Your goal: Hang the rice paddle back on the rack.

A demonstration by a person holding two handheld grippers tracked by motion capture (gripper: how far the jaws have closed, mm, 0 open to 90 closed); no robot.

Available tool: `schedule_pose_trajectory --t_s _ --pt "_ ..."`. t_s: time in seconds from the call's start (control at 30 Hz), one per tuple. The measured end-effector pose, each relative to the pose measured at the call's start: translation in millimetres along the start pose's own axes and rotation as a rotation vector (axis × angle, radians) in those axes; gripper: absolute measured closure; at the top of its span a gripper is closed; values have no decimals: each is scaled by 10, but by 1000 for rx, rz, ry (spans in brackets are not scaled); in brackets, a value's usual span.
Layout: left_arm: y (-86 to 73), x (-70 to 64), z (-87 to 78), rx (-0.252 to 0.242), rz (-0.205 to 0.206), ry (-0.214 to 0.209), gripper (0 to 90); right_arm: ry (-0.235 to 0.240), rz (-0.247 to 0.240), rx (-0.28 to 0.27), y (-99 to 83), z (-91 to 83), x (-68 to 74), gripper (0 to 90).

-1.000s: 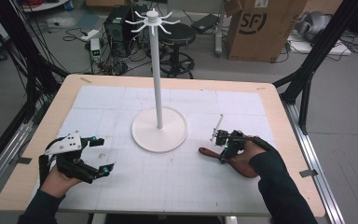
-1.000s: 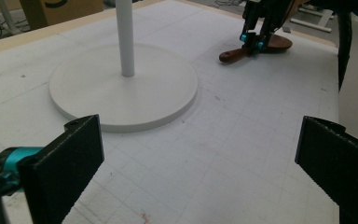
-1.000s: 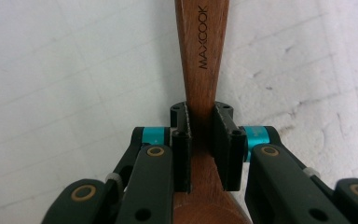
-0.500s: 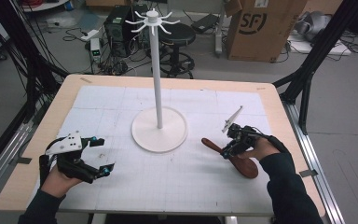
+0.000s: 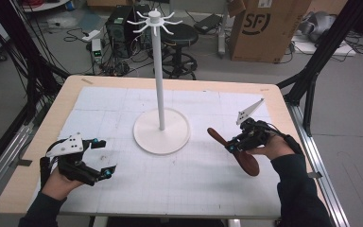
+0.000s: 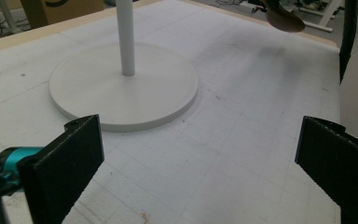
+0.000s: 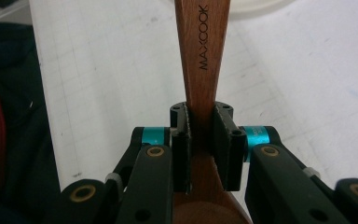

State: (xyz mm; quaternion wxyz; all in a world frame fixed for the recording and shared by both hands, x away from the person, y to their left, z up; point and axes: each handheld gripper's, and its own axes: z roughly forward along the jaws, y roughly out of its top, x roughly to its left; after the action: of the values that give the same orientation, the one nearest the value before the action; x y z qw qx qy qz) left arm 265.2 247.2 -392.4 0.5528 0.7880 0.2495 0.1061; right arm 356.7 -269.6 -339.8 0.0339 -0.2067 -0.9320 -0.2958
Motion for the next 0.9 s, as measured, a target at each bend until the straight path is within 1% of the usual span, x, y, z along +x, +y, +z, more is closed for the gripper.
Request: schedule_pose_trajectory --t_s 0.07,0.17,0.2,0.23,0.27,0.3,0.33,0.4,0.6,0.63,0.67,0.7,0.87,0.9 --pt "0 0 0 0 0 0 17 5 7 -7 8 -14 3 787" --pt "0 0 0 0 0 0 17 9 0 -31 38 -51 13 786" --pt "0 0 0 1 1 -1 17 -2 -1 -40 48 -63 17 786" --pt "1 0 -2 2 2 0 17 6 3 -46 58 -71 17 786" --pt "1 1 -2 1 2 -1 17 -2 -4 -56 68 -79 15 786" --pt "0 1 -2 -1 0 0 16 1 -2 -74 86 -91 13 786" --pt "1 0 -3 -1 0 -1 17 -1 -8 -83 96 -99 10 786" --pt "1 0 -5 -2 0 -1 17 0 -9 -91 106 -105 14 786" --pt "1 0 -1 0 0 1 17 -4 -11 -153 165 -169 28 786" --pt "1 0 -1 0 0 0 17 -3 -5 -165 175 -179 32 786" --pt "1 0 -1 -1 0 0 17 -2 -11 -188 195 -199 30 786" --pt "1 0 -2 -2 0 0 17 -2 -11 -188 195 -199 30 786" --pt "2 2 -3 -2 0 0 17 1 -15 -227 261 -244 49 786" --pt "2 1 -4 -3 0 -1 17 3 -18 -251 287 -266 60 785"
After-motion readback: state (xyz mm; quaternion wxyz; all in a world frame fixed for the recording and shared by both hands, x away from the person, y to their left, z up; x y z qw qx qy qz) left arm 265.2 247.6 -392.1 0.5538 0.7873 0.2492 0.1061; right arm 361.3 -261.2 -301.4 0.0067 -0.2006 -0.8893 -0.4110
